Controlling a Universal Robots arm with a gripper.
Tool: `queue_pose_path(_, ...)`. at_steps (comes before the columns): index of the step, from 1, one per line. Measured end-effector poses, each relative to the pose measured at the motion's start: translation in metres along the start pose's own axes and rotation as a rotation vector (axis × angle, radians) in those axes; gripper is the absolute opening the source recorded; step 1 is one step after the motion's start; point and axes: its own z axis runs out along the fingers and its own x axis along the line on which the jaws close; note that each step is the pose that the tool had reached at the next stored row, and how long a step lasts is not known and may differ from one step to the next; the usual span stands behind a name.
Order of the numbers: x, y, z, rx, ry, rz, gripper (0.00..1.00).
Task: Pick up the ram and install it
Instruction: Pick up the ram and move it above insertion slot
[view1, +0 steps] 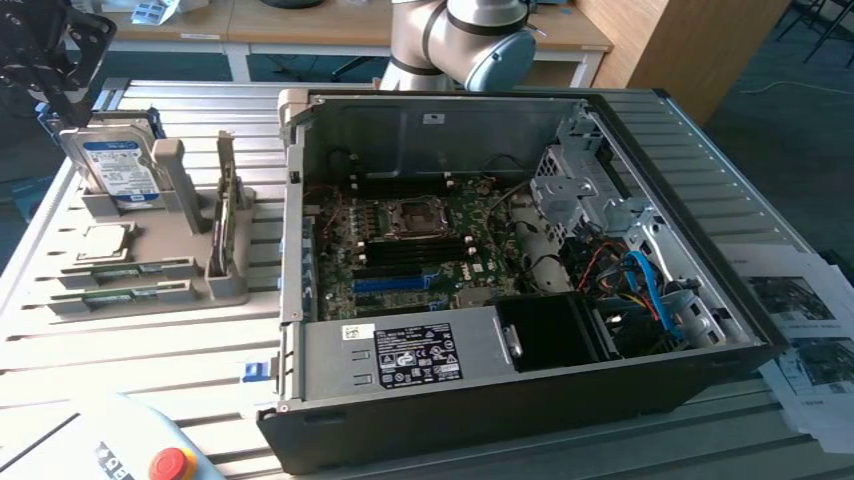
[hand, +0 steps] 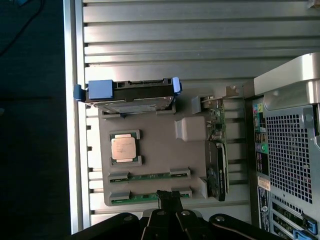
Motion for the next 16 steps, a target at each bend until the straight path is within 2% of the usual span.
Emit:
queue_pose_path(3,0.0000,0.0000,0.0000,-0.0001,0.0004,-0.007,0.10)
queue_pose_path(6,0.0000,-0.0001,-0.0001,-0.0007,0.0018,-0.036,0.10)
queue_pose_path(16,0.0000,-0.0001,0.0000,-0.0046,0.0092,-0.203,0.10)
